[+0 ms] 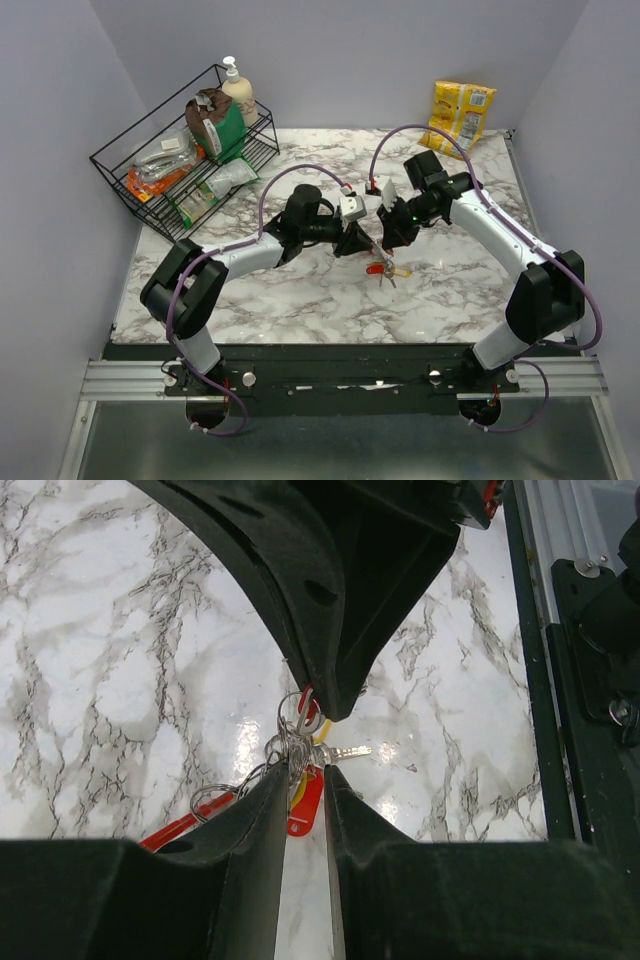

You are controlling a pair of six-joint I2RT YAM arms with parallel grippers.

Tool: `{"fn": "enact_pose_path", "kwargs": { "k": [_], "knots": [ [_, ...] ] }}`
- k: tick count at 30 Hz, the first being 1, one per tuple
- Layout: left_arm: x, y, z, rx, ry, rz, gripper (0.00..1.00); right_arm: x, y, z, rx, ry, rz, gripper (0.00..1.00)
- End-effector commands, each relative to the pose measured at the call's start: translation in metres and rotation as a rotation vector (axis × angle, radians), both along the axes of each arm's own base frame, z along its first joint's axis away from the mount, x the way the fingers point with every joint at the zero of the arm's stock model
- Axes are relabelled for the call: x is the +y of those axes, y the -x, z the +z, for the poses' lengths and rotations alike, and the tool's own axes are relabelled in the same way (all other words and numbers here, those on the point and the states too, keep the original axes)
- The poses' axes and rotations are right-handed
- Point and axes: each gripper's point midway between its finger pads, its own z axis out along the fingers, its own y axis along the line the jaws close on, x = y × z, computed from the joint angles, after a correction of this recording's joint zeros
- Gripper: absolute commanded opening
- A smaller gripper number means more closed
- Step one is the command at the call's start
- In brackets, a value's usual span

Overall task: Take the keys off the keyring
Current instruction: Remove the key from the keyring.

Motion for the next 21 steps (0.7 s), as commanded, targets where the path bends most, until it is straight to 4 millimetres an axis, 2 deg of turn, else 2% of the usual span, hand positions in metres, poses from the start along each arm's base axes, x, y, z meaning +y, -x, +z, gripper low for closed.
{"fn": "enact_pose_path", "kwargs": {
  "k": [1,21],
  "knots": [
    [-0.0061,0.0018,0.0065,-0.015,0.024,-0.027,0.3,0.0053,-0.0003,0.0054,-0.024,-0.007,0.015,0.05],
    [-0.0108,0.0014,0.0065,-0.011,0.021,-0.028,0.28,0.0086,0.0016,0.0129,-0.072,0.02,0.029,0.05]
  ]
}}
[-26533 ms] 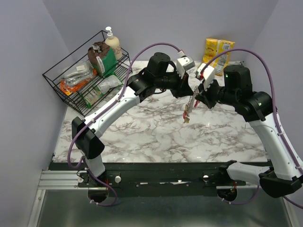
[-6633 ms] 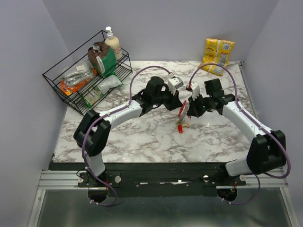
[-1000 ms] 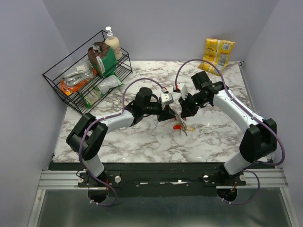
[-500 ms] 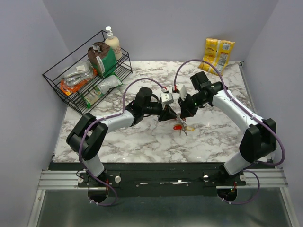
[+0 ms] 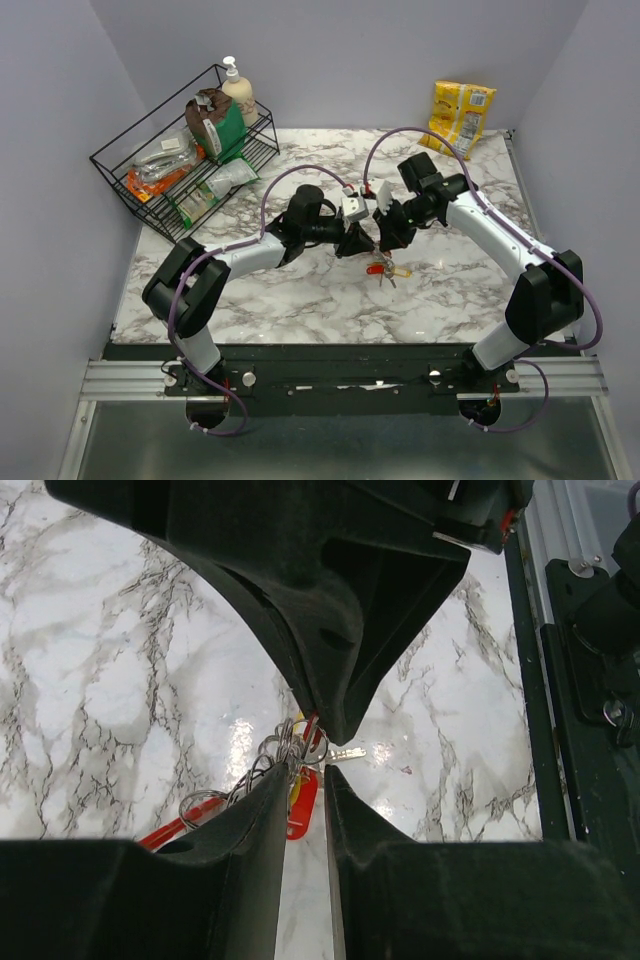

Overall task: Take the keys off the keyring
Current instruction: Remove the key from the keyring.

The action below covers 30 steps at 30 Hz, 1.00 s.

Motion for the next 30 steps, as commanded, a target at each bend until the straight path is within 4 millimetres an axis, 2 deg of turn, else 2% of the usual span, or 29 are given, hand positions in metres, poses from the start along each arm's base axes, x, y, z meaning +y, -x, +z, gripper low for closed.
{"fn": "enact_pose_path", "kwargs": {
  "k": [1,8,19,23,30],
  "knots": [
    [-0.007,-0.001,0.009,-0.022,0.024,-0.02,0.28,0.001,-0.005,0.015,-0.068,-0.001,-0.001,0.05],
    [-0.007,0.001,0.008,-0.019,0.023,-0.026,0.18,-0.002,-0.008,0.02,-0.096,0.006,-0.01,0.05],
    [-0.009,-0.001,0.007,-0.016,0.021,-0.023,0.21,-0.001,-0.007,0.025,-0.101,0.0,-0.004,0.05],
    [-0.009,-0.001,0.008,-0.012,0.026,-0.024,0.26,-0.002,-0.009,0.026,-0.107,0.005,-0.002,0.05],
    [-0.012,-0.001,0.015,-0.016,0.04,-0.033,0.27,-0.001,-0.008,0.027,-0.093,0.007,0.004,0.05]
  ]
}}
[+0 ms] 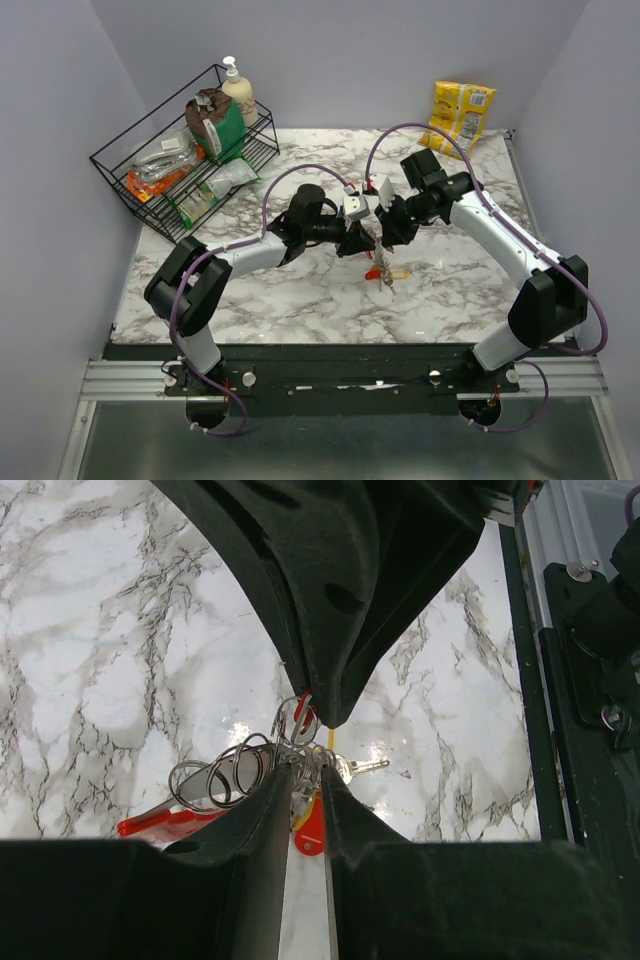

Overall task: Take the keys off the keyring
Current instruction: Remove the key from the keyring.

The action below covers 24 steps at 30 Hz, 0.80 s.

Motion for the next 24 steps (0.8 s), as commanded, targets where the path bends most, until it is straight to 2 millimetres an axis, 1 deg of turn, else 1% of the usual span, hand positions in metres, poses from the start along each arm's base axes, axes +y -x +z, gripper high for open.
{"fn": "enact_pose_path", "kwargs": {
  "k": [1,7,13,16,17,20,22,23,24],
  "knots": [
    [-0.009,0.0,0.015,-0.024,0.039,-0.031,0.27,0.003,-0.002,0.015,-0.04,-0.007,0.017,0.05],
    [-0.009,0.0,0.019,-0.03,0.05,-0.033,0.27,0.002,-0.001,0.007,-0.023,0.006,0.017,0.05],
    [-0.012,0.003,0.018,-0.021,0.051,-0.046,0.27,0.006,0.0,0.006,-0.013,0.006,0.026,0.05],
    [-0.013,0.006,0.018,-0.014,0.054,-0.062,0.22,0.008,0.0,0.006,-0.015,0.006,0.029,0.05],
    [-0.014,0.007,0.017,-0.013,0.055,-0.066,0.19,0.008,0.001,0.005,-0.014,0.008,0.03,0.05],
    [-0.015,0.008,0.018,-0.013,0.059,-0.076,0.13,0.008,0.0,0.005,-0.014,0.008,0.03,0.05],
    [-0.015,0.008,0.017,-0.011,0.058,-0.078,0.11,0.008,0.001,0.003,-0.013,0.011,0.031,0.05],
    [-0.015,0.008,0.017,-0.015,0.06,-0.078,0.07,0.007,0.0,0.003,-0.015,0.011,0.029,0.05],
    [-0.015,0.008,0.018,-0.017,0.063,-0.081,0.05,0.008,0.0,0.002,-0.015,0.011,0.03,0.05]
  ]
}}
